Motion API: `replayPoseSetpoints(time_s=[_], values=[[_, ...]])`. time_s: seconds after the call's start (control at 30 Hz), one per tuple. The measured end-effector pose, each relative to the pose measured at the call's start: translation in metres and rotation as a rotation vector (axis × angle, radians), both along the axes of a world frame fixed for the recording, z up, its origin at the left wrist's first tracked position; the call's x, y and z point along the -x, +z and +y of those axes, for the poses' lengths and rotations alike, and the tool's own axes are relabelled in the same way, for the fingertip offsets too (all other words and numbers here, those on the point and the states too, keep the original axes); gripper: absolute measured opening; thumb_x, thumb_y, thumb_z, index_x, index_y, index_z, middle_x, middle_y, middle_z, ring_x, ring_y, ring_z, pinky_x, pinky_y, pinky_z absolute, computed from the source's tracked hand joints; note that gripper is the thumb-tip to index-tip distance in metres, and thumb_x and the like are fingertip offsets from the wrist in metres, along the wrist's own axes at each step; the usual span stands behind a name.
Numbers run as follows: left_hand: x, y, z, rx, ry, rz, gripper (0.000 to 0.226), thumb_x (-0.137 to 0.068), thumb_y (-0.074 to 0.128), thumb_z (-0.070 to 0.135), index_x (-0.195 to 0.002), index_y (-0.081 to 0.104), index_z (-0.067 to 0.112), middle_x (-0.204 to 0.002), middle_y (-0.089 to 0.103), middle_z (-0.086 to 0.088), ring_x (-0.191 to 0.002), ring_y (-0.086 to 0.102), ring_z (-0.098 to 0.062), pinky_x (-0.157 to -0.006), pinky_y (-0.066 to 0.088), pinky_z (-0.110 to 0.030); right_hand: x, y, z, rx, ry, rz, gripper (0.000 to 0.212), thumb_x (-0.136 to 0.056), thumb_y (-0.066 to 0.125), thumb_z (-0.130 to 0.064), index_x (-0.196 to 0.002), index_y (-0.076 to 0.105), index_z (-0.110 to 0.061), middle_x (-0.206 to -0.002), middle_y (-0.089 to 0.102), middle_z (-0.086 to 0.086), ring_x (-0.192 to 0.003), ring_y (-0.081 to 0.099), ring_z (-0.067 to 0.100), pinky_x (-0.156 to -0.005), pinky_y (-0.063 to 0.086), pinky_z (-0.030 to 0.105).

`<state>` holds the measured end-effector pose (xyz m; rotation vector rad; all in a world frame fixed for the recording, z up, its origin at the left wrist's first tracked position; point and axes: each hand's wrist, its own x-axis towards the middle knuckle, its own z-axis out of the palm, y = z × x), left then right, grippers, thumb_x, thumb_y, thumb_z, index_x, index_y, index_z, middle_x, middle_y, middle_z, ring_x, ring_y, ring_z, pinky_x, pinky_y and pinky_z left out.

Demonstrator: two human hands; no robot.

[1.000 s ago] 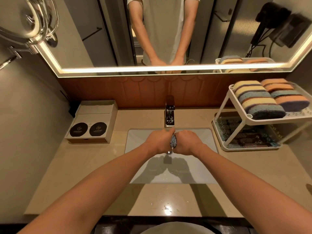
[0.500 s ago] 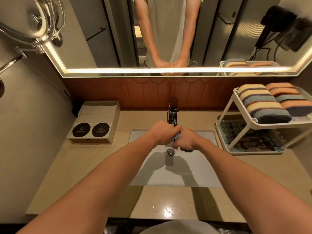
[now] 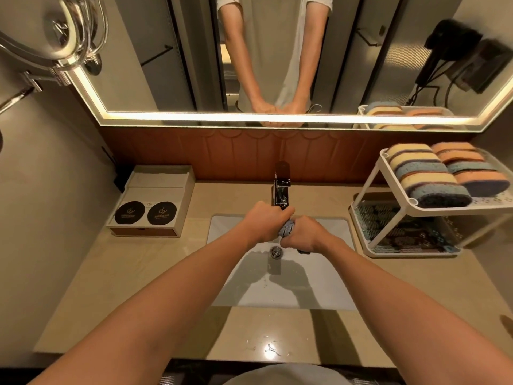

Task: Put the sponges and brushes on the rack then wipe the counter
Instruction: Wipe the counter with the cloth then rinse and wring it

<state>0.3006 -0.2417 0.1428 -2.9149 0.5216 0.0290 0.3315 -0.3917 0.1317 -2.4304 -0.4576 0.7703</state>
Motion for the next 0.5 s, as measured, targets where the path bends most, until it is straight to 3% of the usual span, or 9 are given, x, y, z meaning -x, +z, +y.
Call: replayPoseSetpoints(time_s=[0.07, 0.2, 0.27, 0.33, 0.4, 0.5], values=[[0.004, -0.009, 0.001, 0.097, 0.101, 0.025, 0.043, -0.089, 0.064, 0.031, -0.124, 0.043, 0.016, -0.101, 0.069, -0.005, -0.090, 0.067, -0.032, -0.063, 0.032, -0.034, 0.002, -0.006, 0.000, 0.071, 0.048, -0.128, 0.027, -0.064, 0.073, -0.038, -0.087, 0.066, -0.025, -0.076, 0.070, -0.005, -0.066, 0.067, 0.020, -0.060, 0.059, 0.038], [0.011, -0.023, 0.006, 0.298, 0.217, 0.003, 0.050, -0.077, 0.077, 0.038, -0.113, 0.050, 0.017, -0.115, 0.050, -0.007, -0.106, 0.049, -0.027, -0.077, 0.042, -0.038, 0.007, -0.007, -0.001, 0.089, 0.118, -0.240, 0.048, -0.066, 0.081, -0.049, -0.107, 0.059, -0.037, -0.094, 0.067, -0.013, -0.087, 0.063, 0.014, -0.075, 0.056, 0.036], [0.015, -0.028, 0.009, 0.378, 0.266, -0.042, 0.049, -0.075, 0.079, 0.034, -0.111, 0.051, 0.017, -0.115, 0.040, -0.006, -0.106, 0.042, -0.025, -0.075, 0.041, -0.035, 0.008, -0.003, -0.003, -0.054, 0.154, -0.176, 0.045, -0.072, 0.084, -0.038, -0.110, 0.059, -0.034, -0.096, 0.066, -0.012, -0.090, 0.063, 0.014, -0.076, 0.055, 0.032], [0.020, -0.031, 0.012, 0.429, 0.297, -0.035, 0.050, -0.076, 0.078, 0.037, -0.114, 0.051, 0.018, -0.114, 0.042, -0.005, -0.105, 0.044, -0.024, -0.072, 0.038, -0.033, 0.010, 0.003, -0.004, -0.250, 0.130, -0.051, 0.031, -0.081, 0.079, -0.033, -0.108, 0.063, -0.030, -0.096, 0.067, -0.008, -0.089, 0.064, 0.015, -0.073, 0.054, 0.026], [0.024, -0.032, 0.015, 0.452, 0.307, -0.039, 0.050, -0.079, 0.076, 0.041, -0.116, 0.049, 0.019, -0.113, 0.047, -0.003, -0.103, 0.049, -0.025, -0.070, 0.037, -0.033, 0.014, 0.008, -0.004, -0.419, 0.037, 0.110, 0.027, -0.090, 0.073, -0.037, -0.113, 0.069, -0.025, -0.100, 0.072, -0.002, -0.088, 0.068, 0.011, -0.071, 0.054, 0.023], [0.026, -0.025, 0.019, 0.544, 0.387, -0.038, 0.058, -0.072, 0.083, 0.047, -0.107, 0.044, 0.022, -0.107, 0.051, -0.001, -0.093, 0.056, -0.026, -0.067, 0.043, -0.037, 0.018, 0.008, -0.001, -0.536, -0.116, 0.161, 0.025, -0.095, 0.069, -0.031, -0.117, 0.069, -0.018, -0.103, 0.073, 0.004, -0.086, 0.071, 0.008, -0.069, 0.056, 0.022]])
